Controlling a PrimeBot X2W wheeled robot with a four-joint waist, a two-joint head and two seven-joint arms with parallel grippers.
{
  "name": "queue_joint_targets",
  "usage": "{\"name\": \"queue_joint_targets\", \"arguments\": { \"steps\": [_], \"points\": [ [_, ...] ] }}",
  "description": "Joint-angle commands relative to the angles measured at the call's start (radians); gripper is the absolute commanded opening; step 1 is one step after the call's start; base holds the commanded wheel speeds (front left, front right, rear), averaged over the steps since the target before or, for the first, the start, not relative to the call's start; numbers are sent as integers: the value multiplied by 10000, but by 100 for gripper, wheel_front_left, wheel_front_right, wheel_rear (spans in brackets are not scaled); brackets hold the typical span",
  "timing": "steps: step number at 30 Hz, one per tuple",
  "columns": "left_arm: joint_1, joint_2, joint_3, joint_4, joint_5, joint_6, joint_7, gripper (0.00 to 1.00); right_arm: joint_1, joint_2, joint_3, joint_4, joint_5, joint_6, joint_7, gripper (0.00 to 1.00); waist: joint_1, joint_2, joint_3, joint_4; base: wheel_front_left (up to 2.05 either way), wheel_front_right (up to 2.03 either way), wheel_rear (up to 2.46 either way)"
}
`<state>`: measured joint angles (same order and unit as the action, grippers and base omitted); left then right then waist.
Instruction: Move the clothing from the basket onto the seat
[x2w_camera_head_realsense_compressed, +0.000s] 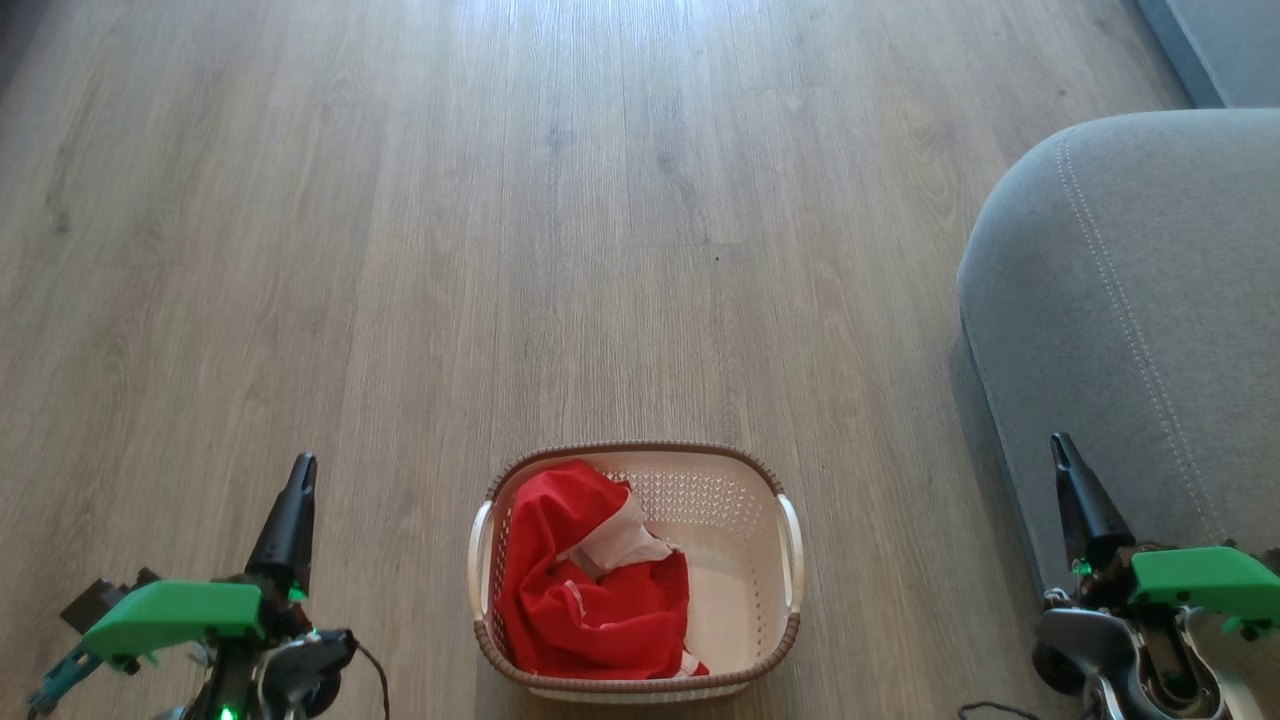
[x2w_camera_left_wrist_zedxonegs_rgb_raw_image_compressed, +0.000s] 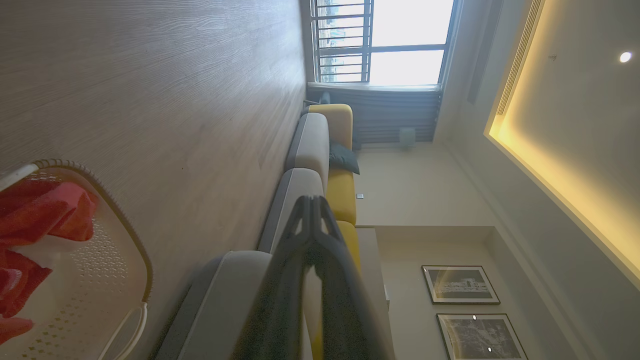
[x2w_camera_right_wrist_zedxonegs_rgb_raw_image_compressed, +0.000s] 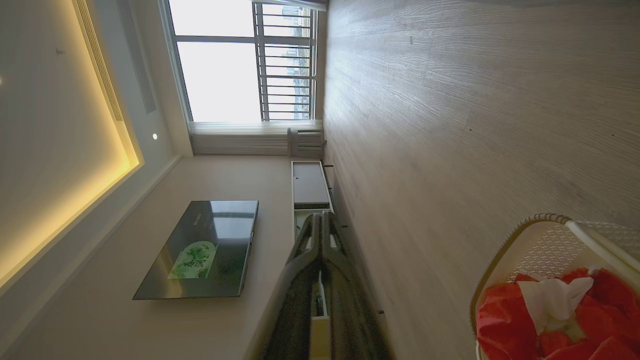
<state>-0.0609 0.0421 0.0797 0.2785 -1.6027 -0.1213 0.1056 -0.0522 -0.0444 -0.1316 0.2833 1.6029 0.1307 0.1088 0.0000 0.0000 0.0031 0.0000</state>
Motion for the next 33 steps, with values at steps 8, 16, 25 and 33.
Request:
{"name": "queue_joint_targets", "arguments": {
  "steps": [8,16,25,33],
  "points": [
    [-470,81,338,-336,-62,-94,74,0,-557,-58,182,-386,60,0,41,0,0,0,0,0,0,0,0],
    [125,-16,-218,238,235,8,-330,100,100,-51,170,243,-543,2,-323,100,0,0,8,5,0,0,0],
    [83,-8,-174,239,1296,38,-593,100,73,-5,51,32,-2242,2,-590,100,0,0,16,14,0,0,0],
    [27,-1,-372,85,2753,308,-828,100,62,5,117,-226,-3852,2,-828,100,0,0,32,36,0,0,0]
  ]
}}
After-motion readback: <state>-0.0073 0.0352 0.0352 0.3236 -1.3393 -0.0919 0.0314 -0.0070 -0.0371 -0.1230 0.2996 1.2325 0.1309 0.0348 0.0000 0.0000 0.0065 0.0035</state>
